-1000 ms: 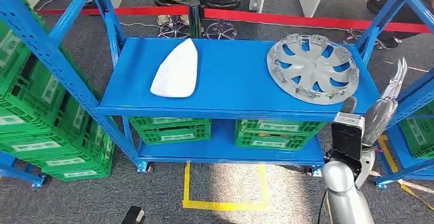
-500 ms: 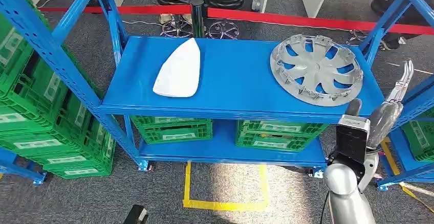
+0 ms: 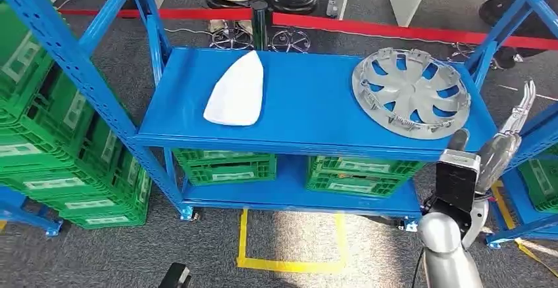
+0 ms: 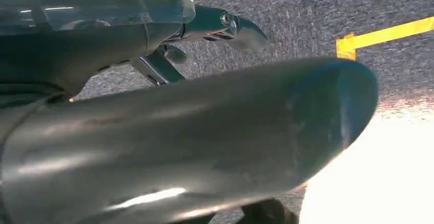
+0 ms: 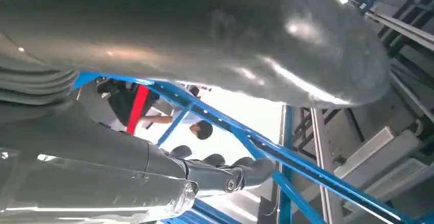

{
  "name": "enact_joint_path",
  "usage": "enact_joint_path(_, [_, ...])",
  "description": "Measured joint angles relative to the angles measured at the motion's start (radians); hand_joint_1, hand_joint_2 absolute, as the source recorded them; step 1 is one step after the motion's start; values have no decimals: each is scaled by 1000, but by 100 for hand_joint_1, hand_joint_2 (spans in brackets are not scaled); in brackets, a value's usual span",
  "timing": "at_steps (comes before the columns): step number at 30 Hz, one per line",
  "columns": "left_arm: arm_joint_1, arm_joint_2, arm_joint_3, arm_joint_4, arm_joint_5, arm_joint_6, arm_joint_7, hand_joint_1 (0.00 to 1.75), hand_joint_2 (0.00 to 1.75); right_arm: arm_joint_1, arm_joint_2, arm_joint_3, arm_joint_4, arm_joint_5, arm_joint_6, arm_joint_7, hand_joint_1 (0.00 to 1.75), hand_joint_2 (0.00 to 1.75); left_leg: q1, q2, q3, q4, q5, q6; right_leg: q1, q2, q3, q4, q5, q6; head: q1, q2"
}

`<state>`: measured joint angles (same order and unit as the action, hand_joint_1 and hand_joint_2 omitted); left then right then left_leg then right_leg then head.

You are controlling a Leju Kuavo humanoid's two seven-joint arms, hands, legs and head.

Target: Take the parts from the cabinet and place them on the table.

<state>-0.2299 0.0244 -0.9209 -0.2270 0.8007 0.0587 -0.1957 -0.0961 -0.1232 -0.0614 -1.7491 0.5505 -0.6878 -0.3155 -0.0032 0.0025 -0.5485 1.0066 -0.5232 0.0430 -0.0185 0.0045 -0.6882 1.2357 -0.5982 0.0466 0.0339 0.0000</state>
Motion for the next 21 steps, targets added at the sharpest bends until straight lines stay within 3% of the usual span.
enact_joint_path(1, [1,0,0,0,0,0,0,0,0,4,0,0,0,-1,0,0,0,0,-1,1,2,0,-2,0,0,0,-28,51,-10,0,1,0])
enact_joint_path(2, [2,0,0,0,0,0,0,0,0,8,0,0,0,-3,0,0,0,0,-2,1,5,0,-4,0,0,0,-35,55,4,-2,3,0])
enact_joint_path(3, [3,0,0,0,0,0,0,0,0,8,0,0,0,-3,0,1,0,0,-2,2,10,0,-8,-3,0,0,-19,16,39,-5,4,0])
enact_joint_path(5, [4,0,0,0,0,0,0,0,0,7,0,0,0,-3,0,2,0,0,-2,5,23,0,-17,-9,0,-5,49,-139,133,-13,5,0])
enact_joint_path(7, [3,-1,0,0,-1,0,0,0,0,6,0,1,-1,-3,0,2,0,0,-7,10,23,5,-26,-21,10,-17,86,-212,132,-22,3,0])
enact_joint_path(10, [6,-2,0,0,-2,-1,1,0,0,8,-1,1,-3,-3,0,6,0,0,-4,26,26,-4,-27,-35,14,-3,84,-216,124,-36,-3,0])
enact_joint_path(11, [4,-2,0,0,-2,-1,1,0,0,7,-1,2,-3,-2,0,8,0,0,-5,27,29,-3,-36,-43,9,0,91,-227,127,-41,-3,0])
enact_joint_path(12, [3,-2,0,0,-2,-1,1,0,0,7,0,2,-4,-2,0,9,0,0,-2,12,24,14,-50,-48,7,1,97,-233,128,-45,-6,0])
enact_joint_path(13, [2,-2,0,0,-2,-1,0,0,0,6,-1,2,-6,-3,0,9,0,0,0,0,-6,69,-81,-53,7,1,99,-234,127,-50,-15,0])
enact_joint_path(15, [4,-2,0,0,-2,-1,1,0,0,7,0,2,-6,-2,0,9,0,0,5,-5,-97,231,-146,-59,9,3,100,-233,123,-57,-26,0])
enact_joint_path(16, [6,-2,0,0,-2,-1,0,0,0,8,0,3,-6,-2,0,9,0,0,6,-5,-136,289,-159,-61,9,5,100,-233,122,-58,-28,0])
enact_joint_path(17, [8,-2,0,0,-2,-3,1,0,0,8,0,3,-6,-3,0,9,0,0,7,-5,-158,306,-147,-64,9,8,101,-232,120,-58,-31,0])
enact_joint_path(18, [9,-2,0,0,-2,-3,1,0,0,8,0,3,-6,-3,0,9,0,0,10,-5,-154,276,-107,-65,9,13,104,-232,118,-55,-33,0])
enact_joint_path(20, [9,-2,0,0,-2,-3,1,0,0,7,0,3,-6,-2,0,10,0,0,16,-11,-92,127,-1,-65,8,21,113,-230,111,-49,-35,0])
enact_joint_path(21, [9,-1,0,0,-2,-3,1,0,0,7,0,3,-6,-2,0,11,0,0,21,-29,-61,55,33,-65,7,24,116,-227,107,-44,-37,0])
